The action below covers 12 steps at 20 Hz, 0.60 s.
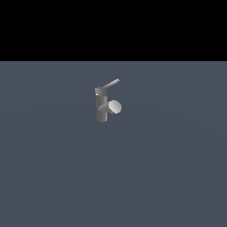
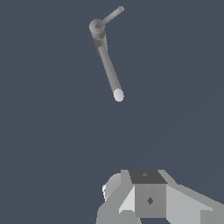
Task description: Turn on the faucet by rotating a designated handle.
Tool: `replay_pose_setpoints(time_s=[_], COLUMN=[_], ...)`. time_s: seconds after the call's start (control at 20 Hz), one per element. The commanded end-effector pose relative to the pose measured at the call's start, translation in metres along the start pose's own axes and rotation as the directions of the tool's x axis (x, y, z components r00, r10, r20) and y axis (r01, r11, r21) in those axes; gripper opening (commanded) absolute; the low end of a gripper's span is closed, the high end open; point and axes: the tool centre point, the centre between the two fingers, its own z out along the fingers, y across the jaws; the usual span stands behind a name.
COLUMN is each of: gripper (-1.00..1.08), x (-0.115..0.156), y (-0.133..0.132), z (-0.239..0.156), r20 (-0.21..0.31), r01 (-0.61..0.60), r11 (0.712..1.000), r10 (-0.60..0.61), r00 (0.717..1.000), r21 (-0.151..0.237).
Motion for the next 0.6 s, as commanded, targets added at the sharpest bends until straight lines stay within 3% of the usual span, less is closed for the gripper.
replay_pose_setpoints(time_s=[0.0, 0.55], gripper=[-1.0, -1.0], x=[0.01, 0.087], y=[0.0, -0.002], z=[0.0, 0.007], r20=[0.0, -0.007], r01=[-0.028, -0.23], r11=[1.0, 0.973], r10=[0.028, 0.23], r00=[1.0, 0.973], r21=[-0.004, -0.031])
